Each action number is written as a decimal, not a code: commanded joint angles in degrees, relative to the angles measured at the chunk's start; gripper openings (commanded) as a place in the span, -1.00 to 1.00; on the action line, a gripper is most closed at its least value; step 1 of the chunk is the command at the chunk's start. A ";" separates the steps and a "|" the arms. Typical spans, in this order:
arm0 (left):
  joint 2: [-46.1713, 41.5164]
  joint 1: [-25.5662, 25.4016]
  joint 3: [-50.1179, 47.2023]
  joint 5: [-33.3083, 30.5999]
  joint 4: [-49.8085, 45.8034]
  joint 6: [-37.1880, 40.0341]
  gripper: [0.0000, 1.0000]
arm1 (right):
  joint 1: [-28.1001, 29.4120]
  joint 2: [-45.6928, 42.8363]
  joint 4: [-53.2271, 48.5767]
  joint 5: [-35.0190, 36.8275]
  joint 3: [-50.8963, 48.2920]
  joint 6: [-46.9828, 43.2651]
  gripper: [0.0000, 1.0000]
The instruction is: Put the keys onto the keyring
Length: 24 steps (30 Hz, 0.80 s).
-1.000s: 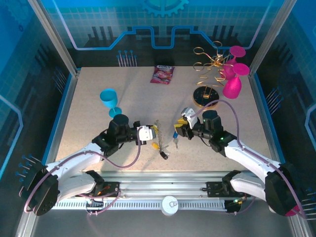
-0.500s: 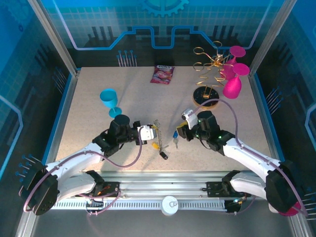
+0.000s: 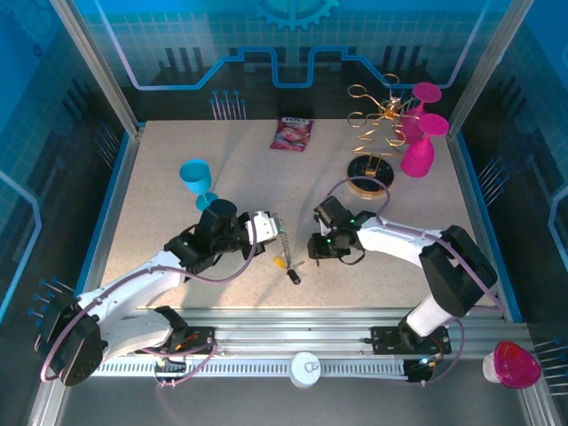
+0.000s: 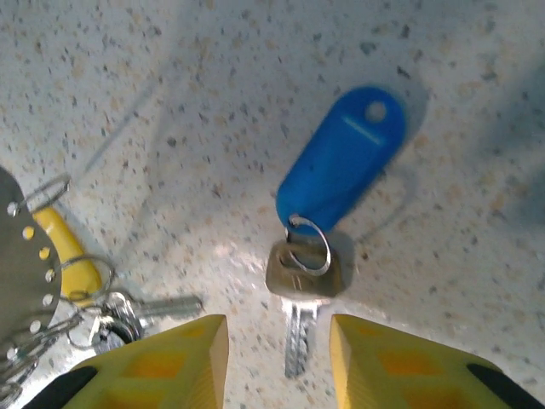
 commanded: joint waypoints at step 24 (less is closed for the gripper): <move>2.10 -0.22 1.37 1.00 0.87 0.30 -1.00 | 0.21 4.17 -5.40 5.24 5.46 -2.48 -1.00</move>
